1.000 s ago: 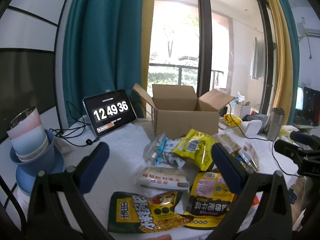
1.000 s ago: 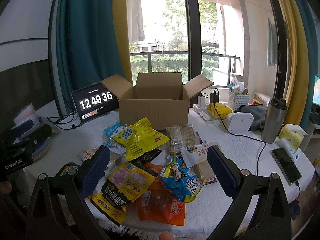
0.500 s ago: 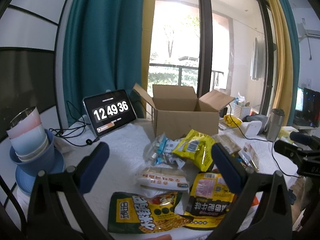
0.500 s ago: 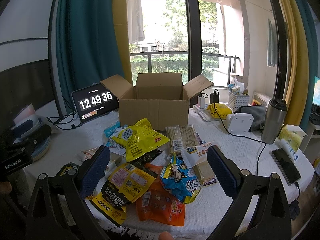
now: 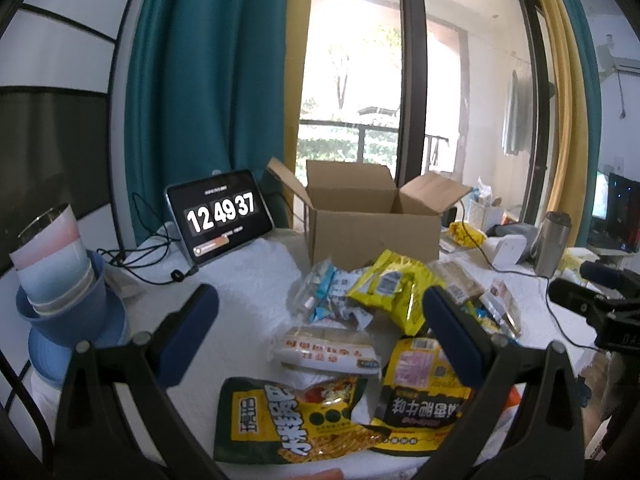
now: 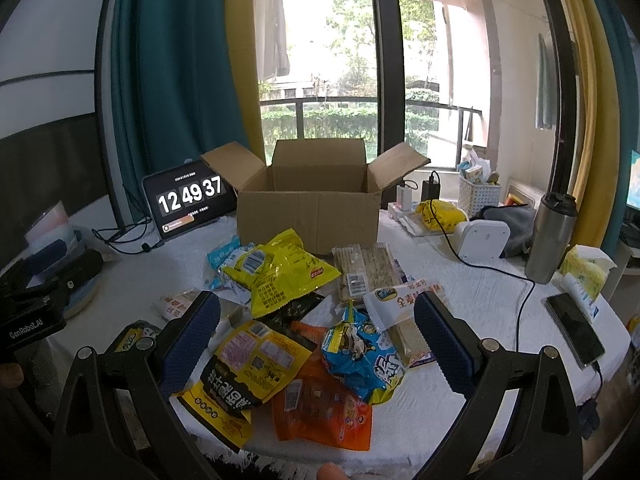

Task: Organize snacks
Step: 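Grasp the green-and-yellow chips bag with the left tool while the right tool approaches the white bread bag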

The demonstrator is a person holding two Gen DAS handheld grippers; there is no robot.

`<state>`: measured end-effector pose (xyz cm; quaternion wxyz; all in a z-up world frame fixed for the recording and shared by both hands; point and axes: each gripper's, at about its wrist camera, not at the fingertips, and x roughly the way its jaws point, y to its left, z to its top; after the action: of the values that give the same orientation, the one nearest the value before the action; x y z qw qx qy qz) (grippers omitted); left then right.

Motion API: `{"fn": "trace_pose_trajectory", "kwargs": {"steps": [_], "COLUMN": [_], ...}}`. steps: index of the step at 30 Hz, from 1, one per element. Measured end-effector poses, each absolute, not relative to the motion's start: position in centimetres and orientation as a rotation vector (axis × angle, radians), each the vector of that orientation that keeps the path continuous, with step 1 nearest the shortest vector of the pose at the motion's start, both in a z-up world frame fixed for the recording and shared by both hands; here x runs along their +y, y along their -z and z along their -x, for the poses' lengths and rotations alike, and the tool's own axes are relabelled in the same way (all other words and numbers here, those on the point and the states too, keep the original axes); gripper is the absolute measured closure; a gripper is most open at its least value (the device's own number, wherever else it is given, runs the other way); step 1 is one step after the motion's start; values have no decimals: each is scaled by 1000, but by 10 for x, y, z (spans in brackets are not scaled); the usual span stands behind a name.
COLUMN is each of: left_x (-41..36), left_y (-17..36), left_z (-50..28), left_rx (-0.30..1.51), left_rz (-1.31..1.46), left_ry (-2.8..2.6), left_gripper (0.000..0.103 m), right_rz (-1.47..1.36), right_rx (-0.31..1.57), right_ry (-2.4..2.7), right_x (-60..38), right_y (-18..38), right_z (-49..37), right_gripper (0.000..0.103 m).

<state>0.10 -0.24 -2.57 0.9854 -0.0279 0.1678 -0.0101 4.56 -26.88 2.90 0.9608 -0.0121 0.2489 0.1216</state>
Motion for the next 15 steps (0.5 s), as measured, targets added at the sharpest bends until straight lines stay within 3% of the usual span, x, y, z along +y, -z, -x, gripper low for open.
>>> {"fn": "trace_pose_trajectory", "kwargs": {"steps": [15], "left_x": [17], "left_y": [127], "left_z": [-15], "left_rx": [613], "left_rz": [-70], "left_ry": [-58], "left_gripper": [0], "right_rz": [33], "right_rx": [680], "right_ry": [-273], "right_x": [-261], "right_y": [23], "right_z": [-68], "right_gripper": [3]}}
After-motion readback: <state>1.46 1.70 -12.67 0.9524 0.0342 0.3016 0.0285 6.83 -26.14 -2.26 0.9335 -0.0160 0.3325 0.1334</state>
